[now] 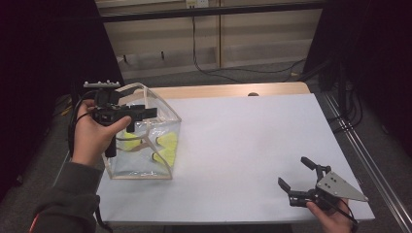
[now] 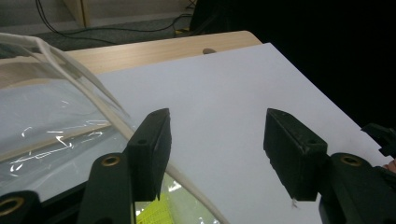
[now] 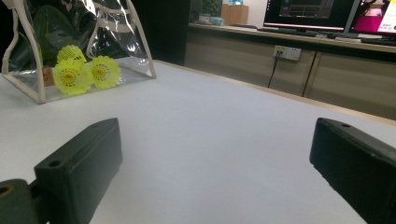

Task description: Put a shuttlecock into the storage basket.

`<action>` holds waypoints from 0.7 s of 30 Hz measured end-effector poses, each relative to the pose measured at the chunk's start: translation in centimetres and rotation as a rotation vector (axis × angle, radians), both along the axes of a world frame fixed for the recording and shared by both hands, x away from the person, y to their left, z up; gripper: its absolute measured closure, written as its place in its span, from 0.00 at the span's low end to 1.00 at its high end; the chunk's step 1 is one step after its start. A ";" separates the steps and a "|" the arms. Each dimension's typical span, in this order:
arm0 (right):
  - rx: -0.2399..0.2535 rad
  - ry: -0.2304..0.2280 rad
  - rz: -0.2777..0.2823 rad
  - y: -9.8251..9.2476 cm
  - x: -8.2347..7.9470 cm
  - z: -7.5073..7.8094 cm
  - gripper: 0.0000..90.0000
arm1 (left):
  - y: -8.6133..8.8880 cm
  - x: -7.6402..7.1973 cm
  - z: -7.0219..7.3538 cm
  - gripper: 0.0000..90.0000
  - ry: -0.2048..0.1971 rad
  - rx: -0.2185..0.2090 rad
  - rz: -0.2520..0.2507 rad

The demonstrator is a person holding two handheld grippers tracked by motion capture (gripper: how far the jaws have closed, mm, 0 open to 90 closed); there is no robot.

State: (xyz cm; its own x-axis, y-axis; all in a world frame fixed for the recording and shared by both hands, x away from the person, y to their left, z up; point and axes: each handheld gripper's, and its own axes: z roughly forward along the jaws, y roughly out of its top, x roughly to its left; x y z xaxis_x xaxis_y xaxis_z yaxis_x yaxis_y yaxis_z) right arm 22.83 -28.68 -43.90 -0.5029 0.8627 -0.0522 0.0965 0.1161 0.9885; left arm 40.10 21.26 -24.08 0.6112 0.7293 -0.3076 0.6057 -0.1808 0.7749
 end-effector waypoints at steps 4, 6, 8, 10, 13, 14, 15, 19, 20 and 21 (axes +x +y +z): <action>0.002 0.001 0.000 0.0 0.0 0.0 0.02 | -0.6 -0.1 -0.1 0.44 -0.001 -0.004 -0.013; 0.000 0.000 -0.001 0.0 0.0 0.0 0.02 | -0.7 -0.2 -0.3 0.40 -0.011 0.001 -0.024; 0.000 0.001 0.000 0.0 0.0 0.0 0.02 | -1.0 -0.2 -0.5 0.37 -0.010 -0.005 -0.030; 0.001 0.000 0.000 0.0 0.0 0.0 0.02 | -1.1 -0.1 -0.6 0.36 -0.011 -0.005 -0.036; 0.002 -0.001 0.003 -0.1 0.0 0.0 0.02 | -1.4 -0.2 -0.6 0.36 -0.013 -0.010 -0.043; 0.001 -0.002 0.001 -0.1 0.0 0.0 0.02 | -1.5 -0.2 -0.6 0.35 -0.018 -0.010 -0.041; 0.000 -0.002 0.002 -0.1 0.0 0.0 0.02 | -1.6 -0.3 -0.6 0.34 -0.022 -0.012 -0.047; 0.001 -0.003 0.003 -0.1 0.0 0.0 0.02 | -2.2 -0.6 -0.7 0.29 -0.053 -0.015 -0.066; 0.001 -0.003 0.003 -0.1 0.0 0.0 0.02 | -2.4 -0.6 -0.8 0.27 -0.058 -0.016 -0.073; 0.001 -0.003 0.004 -0.1 0.0 0.0 0.02 | -2.6 -0.7 -0.9 0.26 -0.062 -0.016 -0.079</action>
State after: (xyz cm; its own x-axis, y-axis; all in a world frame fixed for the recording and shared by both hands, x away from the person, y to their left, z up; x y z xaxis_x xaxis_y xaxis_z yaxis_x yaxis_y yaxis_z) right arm 22.85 -28.75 -43.89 -0.5064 0.8607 -0.0524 0.0935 0.1152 0.9889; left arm 39.39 18.67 -24.94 0.6850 0.6731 -0.2788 0.5406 -0.2131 0.8138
